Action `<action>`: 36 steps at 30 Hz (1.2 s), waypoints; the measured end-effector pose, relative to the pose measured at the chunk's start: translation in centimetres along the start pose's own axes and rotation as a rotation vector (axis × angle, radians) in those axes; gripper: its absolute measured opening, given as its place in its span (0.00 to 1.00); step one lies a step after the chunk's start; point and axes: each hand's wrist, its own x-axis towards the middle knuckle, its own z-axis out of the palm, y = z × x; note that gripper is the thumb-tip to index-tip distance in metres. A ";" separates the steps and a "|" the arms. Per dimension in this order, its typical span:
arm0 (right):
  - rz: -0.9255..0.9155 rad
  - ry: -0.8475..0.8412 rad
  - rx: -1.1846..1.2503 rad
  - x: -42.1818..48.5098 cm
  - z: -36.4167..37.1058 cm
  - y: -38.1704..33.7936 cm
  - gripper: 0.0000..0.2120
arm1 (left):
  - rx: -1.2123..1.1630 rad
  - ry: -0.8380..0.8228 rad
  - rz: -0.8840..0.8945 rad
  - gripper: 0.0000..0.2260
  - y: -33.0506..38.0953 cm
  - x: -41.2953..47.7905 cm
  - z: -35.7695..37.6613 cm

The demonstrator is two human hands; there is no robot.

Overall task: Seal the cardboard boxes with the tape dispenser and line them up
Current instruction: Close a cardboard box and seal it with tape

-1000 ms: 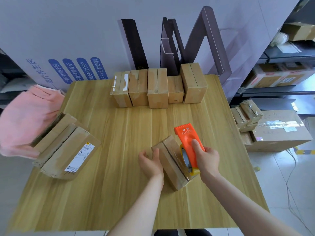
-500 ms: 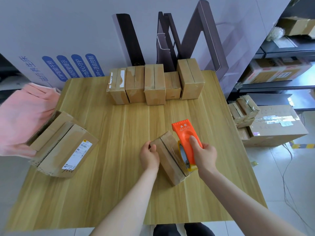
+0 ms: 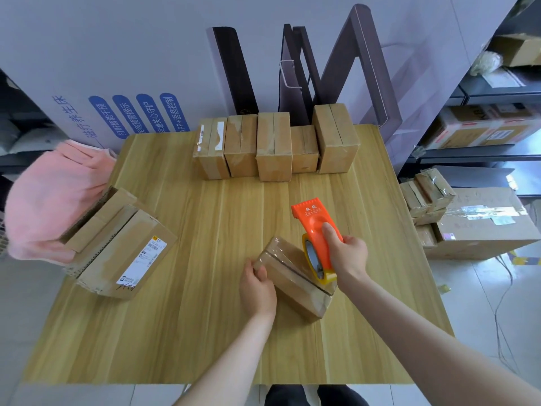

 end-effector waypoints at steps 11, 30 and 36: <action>-0.061 0.072 0.189 -1.0 -6.1 -1.8 0.19 | 1.039 -0.696 1.018 0.20 6.9 2.3 1.6; -0.603 -0.236 0.063 -5.5 -9.8 -10.9 0.07 | -0.362 -0.871 0.184 0.23 25.8 -2.4 -13.2; -0.680 -0.238 -0.001 -6.7 -10.1 -12.2 0.08 | -0.364 -0.711 0.325 0.03 27.0 -3.6 -14.7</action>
